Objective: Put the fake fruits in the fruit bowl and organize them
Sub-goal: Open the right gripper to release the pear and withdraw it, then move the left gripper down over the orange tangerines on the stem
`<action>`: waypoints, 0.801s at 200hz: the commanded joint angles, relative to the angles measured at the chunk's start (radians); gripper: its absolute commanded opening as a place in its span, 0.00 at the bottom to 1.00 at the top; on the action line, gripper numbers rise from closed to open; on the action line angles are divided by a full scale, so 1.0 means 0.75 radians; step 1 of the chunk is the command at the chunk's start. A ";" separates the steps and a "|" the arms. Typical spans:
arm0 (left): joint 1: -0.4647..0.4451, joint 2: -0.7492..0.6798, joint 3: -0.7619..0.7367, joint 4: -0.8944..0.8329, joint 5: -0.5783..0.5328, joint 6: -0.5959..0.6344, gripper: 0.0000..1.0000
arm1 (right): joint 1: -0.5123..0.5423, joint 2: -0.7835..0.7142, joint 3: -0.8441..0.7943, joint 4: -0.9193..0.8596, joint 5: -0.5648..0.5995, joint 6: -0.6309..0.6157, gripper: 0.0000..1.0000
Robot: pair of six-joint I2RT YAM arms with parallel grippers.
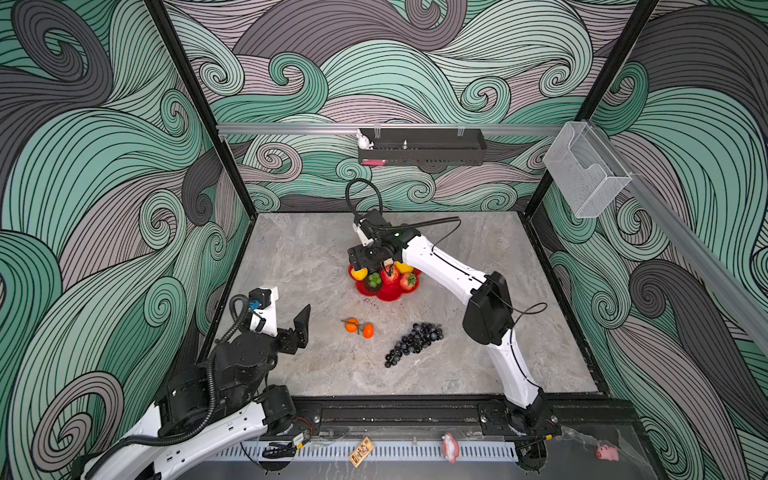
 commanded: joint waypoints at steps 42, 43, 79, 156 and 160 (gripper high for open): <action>0.004 0.322 0.078 -0.068 0.042 -0.078 0.84 | 0.002 -0.595 -0.587 0.096 -0.004 0.002 0.88; 0.006 0.329 0.078 -0.067 0.046 -0.078 0.84 | 0.002 -0.609 -0.599 0.098 -0.005 0.003 0.88; 0.084 0.543 0.065 -0.039 0.214 -0.122 0.84 | -0.002 -1.051 -1.066 0.159 0.024 0.049 0.89; 0.511 0.974 -0.028 0.243 0.977 -0.161 0.87 | -0.006 -1.842 -1.750 0.061 0.003 0.259 0.90; 0.529 0.994 -0.026 0.253 1.006 -0.162 0.87 | -0.006 -1.869 -1.776 0.053 -0.001 0.273 0.90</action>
